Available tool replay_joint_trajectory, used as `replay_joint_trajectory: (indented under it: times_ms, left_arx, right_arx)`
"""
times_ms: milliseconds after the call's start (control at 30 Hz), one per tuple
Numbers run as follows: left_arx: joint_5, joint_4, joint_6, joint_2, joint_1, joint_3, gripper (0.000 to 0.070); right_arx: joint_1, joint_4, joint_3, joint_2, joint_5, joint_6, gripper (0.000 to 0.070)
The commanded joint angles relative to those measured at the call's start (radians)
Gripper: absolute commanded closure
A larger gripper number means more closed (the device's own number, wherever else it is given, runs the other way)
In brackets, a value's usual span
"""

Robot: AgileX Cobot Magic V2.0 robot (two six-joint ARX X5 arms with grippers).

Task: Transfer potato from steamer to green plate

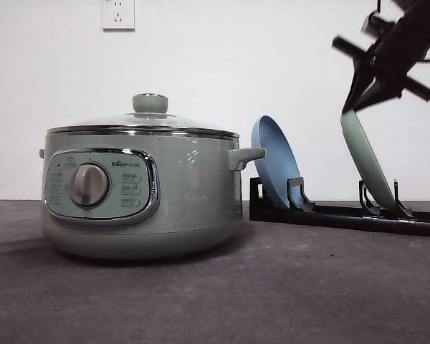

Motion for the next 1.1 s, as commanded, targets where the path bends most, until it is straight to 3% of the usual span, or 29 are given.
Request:
replay_joint_trajectory:
  times_ms: [0, 167, 500, 600, 767, 1067]
  left_arx:
    - [0.006, 0.011, 0.001, 0.005, -0.005, 0.024, 0.0000]
    - [0.006, 0.010, 0.001, 0.005, -0.005, 0.024, 0.0000]
    - [0.006, 0.010, 0.001, 0.005, -0.005, 0.024, 0.0000]
    - [0.006, 0.010, 0.001, 0.005, -0.005, 0.024, 0.0000]
    - [0.006, 0.010, 0.001, 0.005, -0.005, 0.024, 0.0000]
    - [0.006, 0.010, 0.001, 0.005, -0.005, 0.024, 0.0000]
  right_arx:
    - [0.002, 0.017, 0.053, -0.049, -0.044, 0.009, 0.0696]
    - [0.007, -0.036, 0.054, -0.162, -0.161, 0.007, 0.0696]
    - [0.048, -0.326, 0.053, -0.408, -0.162, -0.225, 0.0696]
    - [0.090, -0.416, 0.051, -0.478, -0.098, -0.292, 0.0696]
    - [0.221, -0.557, 0.039, -0.588, 0.105, -0.365, 0.0696]
    - [0.521, -0.719, -0.077, -0.749, 0.340, -0.328, 0.0696]
